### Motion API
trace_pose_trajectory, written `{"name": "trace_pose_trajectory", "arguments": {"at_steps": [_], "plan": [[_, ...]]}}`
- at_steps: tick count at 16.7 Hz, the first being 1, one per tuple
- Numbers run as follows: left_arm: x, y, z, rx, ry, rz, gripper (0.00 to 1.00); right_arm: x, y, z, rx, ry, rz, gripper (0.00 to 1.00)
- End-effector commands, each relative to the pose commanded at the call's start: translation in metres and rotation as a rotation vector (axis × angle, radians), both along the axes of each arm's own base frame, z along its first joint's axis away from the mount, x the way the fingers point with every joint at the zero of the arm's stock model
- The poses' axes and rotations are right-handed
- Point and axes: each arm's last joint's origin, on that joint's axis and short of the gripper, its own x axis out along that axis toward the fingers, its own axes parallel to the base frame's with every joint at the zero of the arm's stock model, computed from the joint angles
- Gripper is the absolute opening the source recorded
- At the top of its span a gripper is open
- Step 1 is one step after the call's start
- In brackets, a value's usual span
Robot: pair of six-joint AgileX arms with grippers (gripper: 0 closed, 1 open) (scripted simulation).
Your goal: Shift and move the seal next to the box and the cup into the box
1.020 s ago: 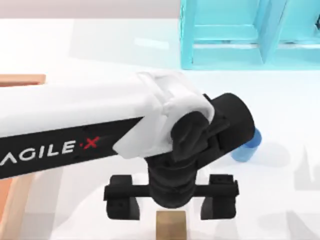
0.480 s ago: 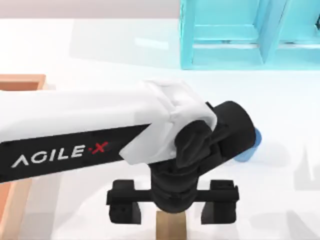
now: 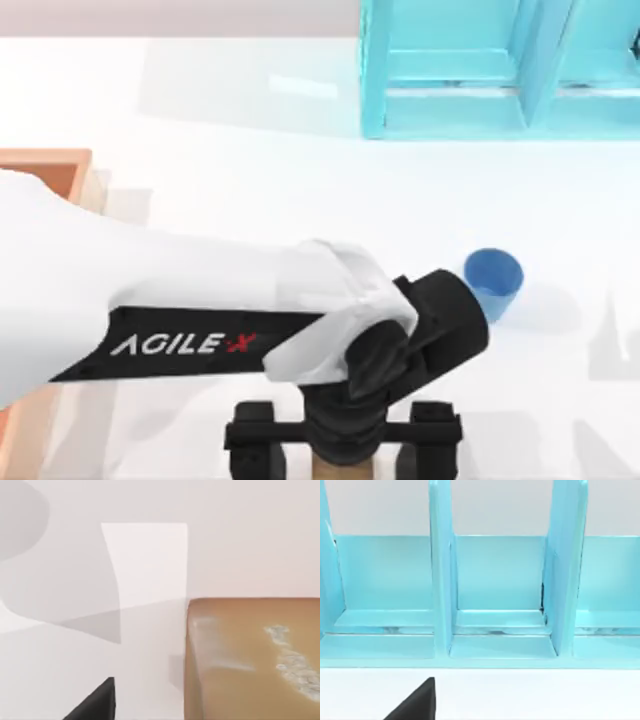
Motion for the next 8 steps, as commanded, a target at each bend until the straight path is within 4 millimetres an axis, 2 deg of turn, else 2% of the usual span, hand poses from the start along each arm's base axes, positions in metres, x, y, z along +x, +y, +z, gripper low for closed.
{"name": "trace_pose_trajectory", "arguments": {"at_steps": [3, 8], "plan": [[0.0000, 0.0000, 0.0000, 0.000, 0.000, 0.000, 1.00, 0.0000, 0.0000, 0.0000, 0.000, 0.000, 0.000, 1.00], [0.0000, 0.0000, 0.0000, 0.000, 0.000, 0.000, 0.62, 0.0000, 0.0000, 0.0000, 0.000, 0.000, 0.000, 1.00]]}}
